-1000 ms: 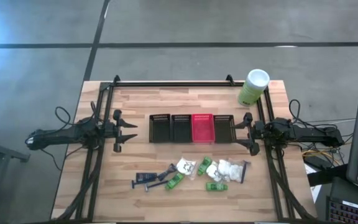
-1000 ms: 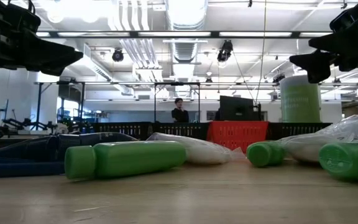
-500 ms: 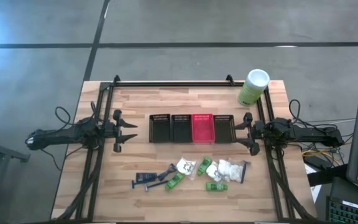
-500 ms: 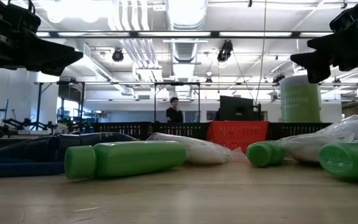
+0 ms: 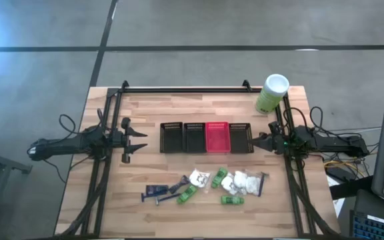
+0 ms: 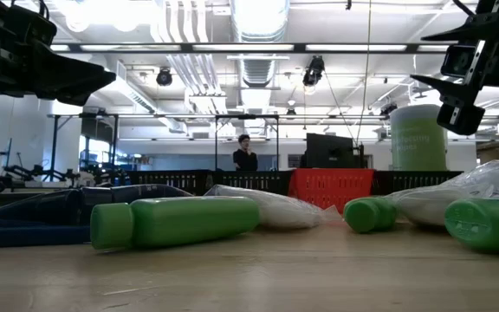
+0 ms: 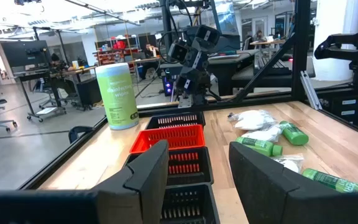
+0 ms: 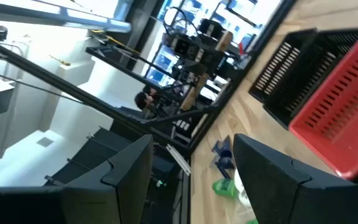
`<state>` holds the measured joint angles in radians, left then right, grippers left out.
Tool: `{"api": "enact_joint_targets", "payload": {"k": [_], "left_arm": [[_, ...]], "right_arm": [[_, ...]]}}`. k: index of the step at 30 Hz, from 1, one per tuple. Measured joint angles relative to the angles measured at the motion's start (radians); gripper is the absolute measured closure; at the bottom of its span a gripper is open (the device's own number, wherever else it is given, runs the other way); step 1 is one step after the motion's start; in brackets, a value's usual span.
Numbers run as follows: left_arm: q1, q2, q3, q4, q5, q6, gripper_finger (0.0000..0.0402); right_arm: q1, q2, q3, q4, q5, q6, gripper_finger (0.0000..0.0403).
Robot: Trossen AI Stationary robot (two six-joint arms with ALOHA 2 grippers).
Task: Pick & Place Travel size toiletries
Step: Put the blue razor into the orange basket
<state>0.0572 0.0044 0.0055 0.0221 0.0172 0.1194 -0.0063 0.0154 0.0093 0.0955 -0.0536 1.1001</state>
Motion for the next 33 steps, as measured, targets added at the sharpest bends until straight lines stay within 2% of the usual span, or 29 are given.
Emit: {"api": "enact_joint_targets", "payload": {"k": [9,14,17,25,30,33], "left_arm": [[0.0,0.0,0.0,0.0,0.0,0.0,0.0225],[0.0,0.0,0.0,0.0,0.0,0.0,0.0225],[0.0,0.0,0.0,0.0,0.0,0.0,0.0225],[0.0,0.0,0.0,0.0,0.0,0.0,0.0225],[0.0,0.0,0.0,0.0,0.0,0.0,0.0225],[0.0,0.0,0.0,0.0,0.0,0.0,0.0225]], "right_arm": [[0.0,0.0,0.0,0.067,0.003,0.125,0.0166],[0.009,0.017,0.0,-0.01,-0.062,0.34,0.0157],[0.041,0.06,0.0,-0.055,-0.06,0.438,0.0157],[0.165,0.277,0.047,-0.128,-0.052,0.695,0.0162],[0.275,0.456,0.203,-0.273,-0.053,0.838,0.0157],[0.346,0.584,0.35,-0.436,-0.053,0.874,0.0156]]}}
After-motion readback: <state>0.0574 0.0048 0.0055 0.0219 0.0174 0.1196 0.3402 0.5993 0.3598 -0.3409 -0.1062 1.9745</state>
